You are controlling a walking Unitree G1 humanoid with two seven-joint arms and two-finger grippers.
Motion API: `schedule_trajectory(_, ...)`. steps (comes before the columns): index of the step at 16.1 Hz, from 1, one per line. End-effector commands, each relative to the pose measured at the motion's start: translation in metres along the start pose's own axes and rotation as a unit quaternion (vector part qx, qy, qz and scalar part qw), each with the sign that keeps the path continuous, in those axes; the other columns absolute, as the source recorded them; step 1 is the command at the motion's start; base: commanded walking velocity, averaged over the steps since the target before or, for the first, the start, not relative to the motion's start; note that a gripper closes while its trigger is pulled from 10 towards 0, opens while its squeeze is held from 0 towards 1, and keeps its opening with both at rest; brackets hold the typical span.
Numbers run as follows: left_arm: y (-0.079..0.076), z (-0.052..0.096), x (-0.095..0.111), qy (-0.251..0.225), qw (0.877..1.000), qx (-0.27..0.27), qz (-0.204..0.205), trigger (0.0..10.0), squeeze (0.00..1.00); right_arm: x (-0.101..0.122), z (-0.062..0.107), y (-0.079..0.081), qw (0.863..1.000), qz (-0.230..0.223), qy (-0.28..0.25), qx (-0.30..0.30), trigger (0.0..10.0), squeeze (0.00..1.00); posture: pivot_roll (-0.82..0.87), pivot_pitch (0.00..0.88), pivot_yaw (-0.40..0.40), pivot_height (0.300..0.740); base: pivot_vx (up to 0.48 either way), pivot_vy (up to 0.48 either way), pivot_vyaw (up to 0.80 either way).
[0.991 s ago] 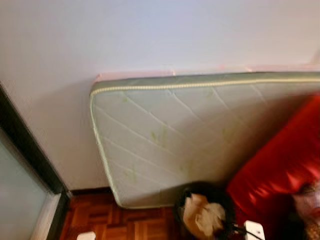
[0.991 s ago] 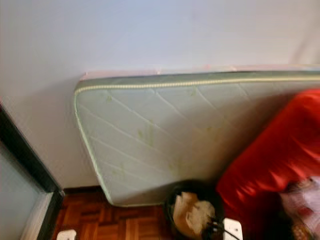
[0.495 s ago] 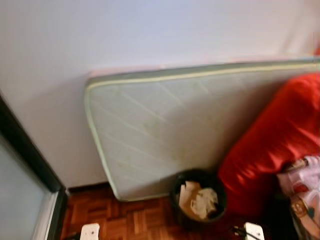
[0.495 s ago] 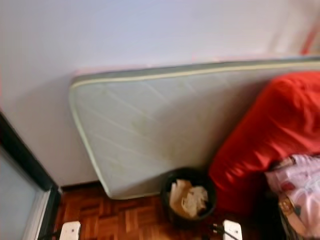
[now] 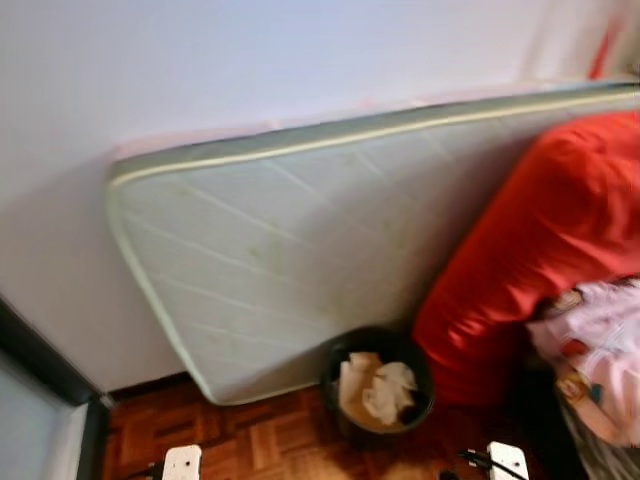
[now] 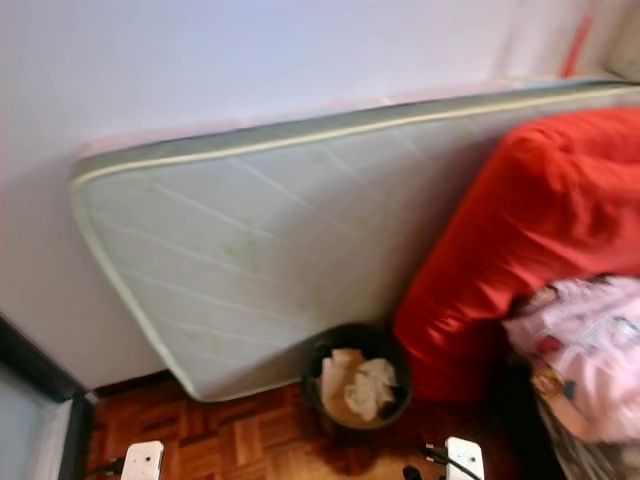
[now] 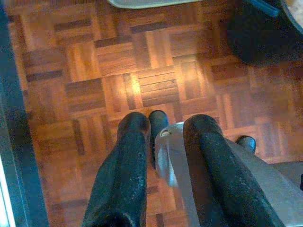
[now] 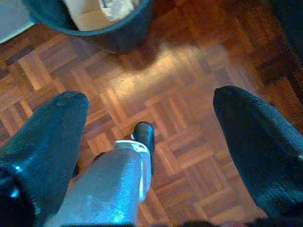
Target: Clean up the room
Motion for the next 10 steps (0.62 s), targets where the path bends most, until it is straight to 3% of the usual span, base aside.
schedule_trajectory(1,0.0028,0.0006,-0.0028,0.008,1.0,0.003,-0.009,10.0,0.0,-0.0024,0.0007,-0.0027,1.0,0.006,0.006,-0.005,10.0,0.0,0.04,0.0,-0.025,0.74,0.0,0.0,-0.71)
schedule_trajectory(8,0.0003,0.0005,-0.0029,0.011,0.999,-0.009,-0.029,10.0,0.0,-0.0022,0.0006,-0.0023,1.0,0.005,0.007,-0.003,10.0,0.0,0.04,0.0,-0.023,0.74,0.0,0.0,-0.67)
schedule_trajectory(10,0.0007,0.0007,-0.0041,0.013,1.0,-0.008,-0.028,10.0,0.0,-0.0021,0.0006,-0.0026,1.0,0.007,0.007,-0.004,10.0,0.0,0.04,0.0,-0.025,0.74,0.0,-0.334,-0.64)
Point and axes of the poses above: a point about 5 cm out from each wrist's last joint towards the gripper, its own z axis pointing back from the gripper into the wrist, its own x axis along the axis of the wrist's last joint, y = z × x, the point moved 4 cm from there along -z, pointing out of the wrist towards the gripper, and after that the axes turned 4 degrees about z, right-handed, at the moved point
